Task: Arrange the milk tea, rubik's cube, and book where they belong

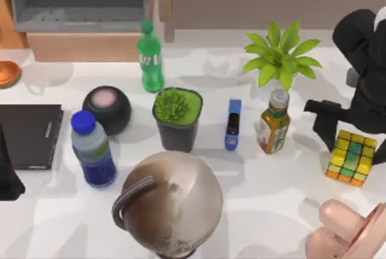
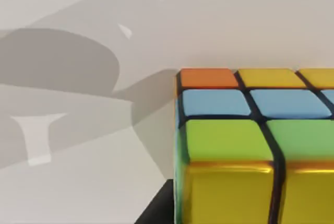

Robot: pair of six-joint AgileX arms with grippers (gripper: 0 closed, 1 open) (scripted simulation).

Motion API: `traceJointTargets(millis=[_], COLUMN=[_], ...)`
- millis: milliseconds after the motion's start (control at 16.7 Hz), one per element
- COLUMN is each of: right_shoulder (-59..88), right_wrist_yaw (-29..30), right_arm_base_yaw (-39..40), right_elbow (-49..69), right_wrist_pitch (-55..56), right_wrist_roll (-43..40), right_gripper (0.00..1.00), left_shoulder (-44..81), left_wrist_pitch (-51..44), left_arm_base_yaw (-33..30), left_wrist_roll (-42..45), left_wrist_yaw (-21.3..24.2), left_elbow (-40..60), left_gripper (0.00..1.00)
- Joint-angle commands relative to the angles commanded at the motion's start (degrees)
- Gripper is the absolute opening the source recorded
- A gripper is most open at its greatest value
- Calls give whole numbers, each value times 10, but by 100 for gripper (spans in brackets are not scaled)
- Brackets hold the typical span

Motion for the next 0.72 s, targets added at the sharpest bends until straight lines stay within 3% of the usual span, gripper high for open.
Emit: traceJointTargets(millis=[720], right_shoulder=[-16], right_wrist_yaw=[-13], right_arm_base_yaw=[6], right_elbow=[29], right_wrist_pitch=[-22], right_wrist_roll=[-4], right_gripper=[0], left_shoulder=[0], left_wrist_pitch=[0], left_arm_base_yaw=[0], left_wrist_roll=[0], left_wrist_yaw=[0], left_elbow=[0], left_gripper=[100])
